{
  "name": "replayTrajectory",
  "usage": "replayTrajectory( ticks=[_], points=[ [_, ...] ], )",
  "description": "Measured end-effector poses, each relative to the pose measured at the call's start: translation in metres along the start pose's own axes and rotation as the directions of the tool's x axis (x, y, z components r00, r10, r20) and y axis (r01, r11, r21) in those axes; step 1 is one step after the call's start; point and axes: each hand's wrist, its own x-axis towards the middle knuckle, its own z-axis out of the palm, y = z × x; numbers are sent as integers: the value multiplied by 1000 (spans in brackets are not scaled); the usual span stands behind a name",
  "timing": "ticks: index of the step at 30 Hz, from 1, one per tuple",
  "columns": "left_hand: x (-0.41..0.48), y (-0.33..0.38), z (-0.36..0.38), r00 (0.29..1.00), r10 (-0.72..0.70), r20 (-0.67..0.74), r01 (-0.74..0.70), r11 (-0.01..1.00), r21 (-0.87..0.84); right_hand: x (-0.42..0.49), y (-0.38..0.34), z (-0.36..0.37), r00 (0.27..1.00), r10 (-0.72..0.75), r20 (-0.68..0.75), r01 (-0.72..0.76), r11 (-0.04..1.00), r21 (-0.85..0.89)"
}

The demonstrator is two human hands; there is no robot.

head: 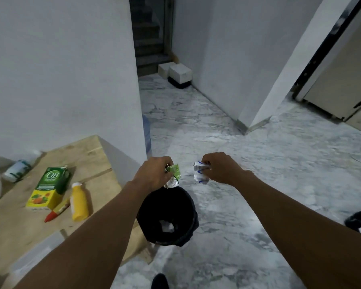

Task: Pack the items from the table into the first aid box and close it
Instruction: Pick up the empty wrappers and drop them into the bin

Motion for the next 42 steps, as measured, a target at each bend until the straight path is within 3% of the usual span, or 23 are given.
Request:
replayTrajectory(
  ticks=[9,14,20,23,27,33,38,42],
  points=[
    [50,-24,67,940,-325,102,329,944,-15,107,35,55,937,-182,298,204,978,-45],
    [62,-42,144,825,-550,132,558,830,-27,155,61,132,859,-256,444,295,955,-20],
    [69,-93,269,690,-692,213,714,700,-37,187,107,268,780,-264,567,331,944,-16],
    [78,-135,337,672,-710,211,722,691,28,211,132,349,756,-284,589,346,938,10],
    [90,-195,419,741,-659,132,660,750,41,246,148,443,700,-332,633,433,901,-5],
    [108,-258,512,749,-638,179,624,770,131,279,154,543,656,-339,674,494,869,-43],
    [104,-259,537,723,-677,142,667,736,116,270,157,569,659,-345,669,477,879,-16],
    [92,-231,502,706,-697,126,692,717,88,249,158,525,678,-358,642,475,880,-12]
  ],
)
